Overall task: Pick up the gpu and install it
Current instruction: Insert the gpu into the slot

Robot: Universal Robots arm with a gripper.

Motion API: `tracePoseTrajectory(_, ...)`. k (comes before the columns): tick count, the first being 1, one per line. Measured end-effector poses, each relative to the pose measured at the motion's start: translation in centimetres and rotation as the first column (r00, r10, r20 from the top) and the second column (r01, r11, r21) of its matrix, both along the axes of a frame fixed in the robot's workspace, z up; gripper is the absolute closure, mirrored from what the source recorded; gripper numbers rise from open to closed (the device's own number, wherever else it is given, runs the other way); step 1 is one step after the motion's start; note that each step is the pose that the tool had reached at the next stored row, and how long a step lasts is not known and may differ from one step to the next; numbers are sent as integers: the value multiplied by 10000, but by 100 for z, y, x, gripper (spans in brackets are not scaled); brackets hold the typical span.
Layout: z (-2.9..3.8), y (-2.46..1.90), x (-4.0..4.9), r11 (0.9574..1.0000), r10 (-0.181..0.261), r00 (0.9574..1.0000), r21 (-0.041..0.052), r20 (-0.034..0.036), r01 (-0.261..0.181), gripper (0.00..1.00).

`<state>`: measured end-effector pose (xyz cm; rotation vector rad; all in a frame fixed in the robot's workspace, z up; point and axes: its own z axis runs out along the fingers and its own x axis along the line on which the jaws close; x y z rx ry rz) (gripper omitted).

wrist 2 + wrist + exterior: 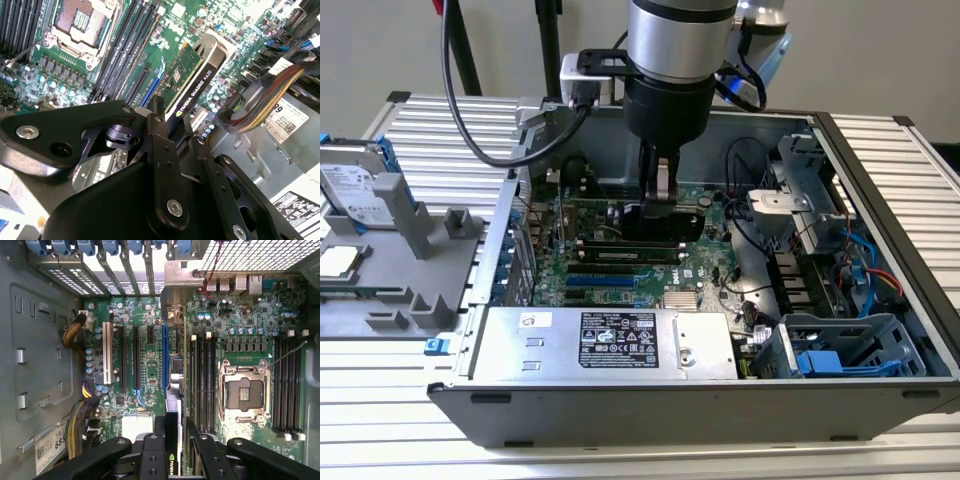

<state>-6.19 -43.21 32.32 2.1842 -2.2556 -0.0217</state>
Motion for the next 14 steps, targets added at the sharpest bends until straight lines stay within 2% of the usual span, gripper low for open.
tracePoseTrajectory(14, -34, 0, 0, 9999, -121, 9999, 0, 0, 121, 100)
